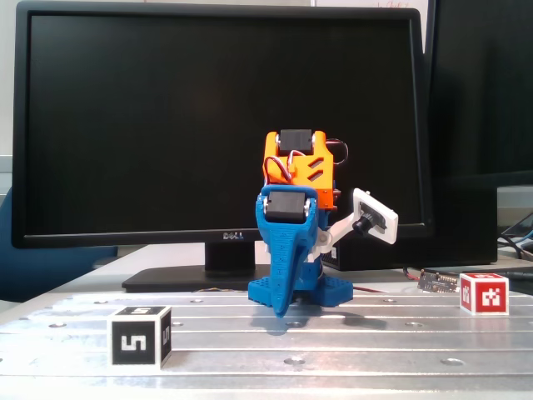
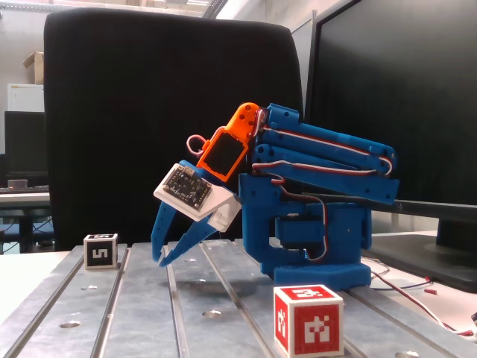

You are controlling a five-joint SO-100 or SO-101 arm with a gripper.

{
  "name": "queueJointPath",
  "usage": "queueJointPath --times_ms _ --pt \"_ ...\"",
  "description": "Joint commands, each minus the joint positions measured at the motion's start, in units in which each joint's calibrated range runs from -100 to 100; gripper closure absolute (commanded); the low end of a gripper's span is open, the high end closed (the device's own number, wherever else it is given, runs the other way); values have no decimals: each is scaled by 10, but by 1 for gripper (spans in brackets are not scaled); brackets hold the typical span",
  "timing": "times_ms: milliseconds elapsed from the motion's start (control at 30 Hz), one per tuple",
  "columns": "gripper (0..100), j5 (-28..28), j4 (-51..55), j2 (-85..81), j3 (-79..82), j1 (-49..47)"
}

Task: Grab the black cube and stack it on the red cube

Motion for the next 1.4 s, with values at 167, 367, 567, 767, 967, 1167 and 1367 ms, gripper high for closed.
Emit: queueJointPath --times_ms 167,367,567,767,967,1167,1367 --pt "99 3 10 7 3 -1" --pt "99 3 10 7 3 -1" --pt "99 3 6 7 3 1" --pt "99 2 -16 7 3 4" --pt "99 1 -36 7 3 4" --pt "99 -58 -69 6 -5 -4" --pt "99 -33 -72 16 -33 -24"
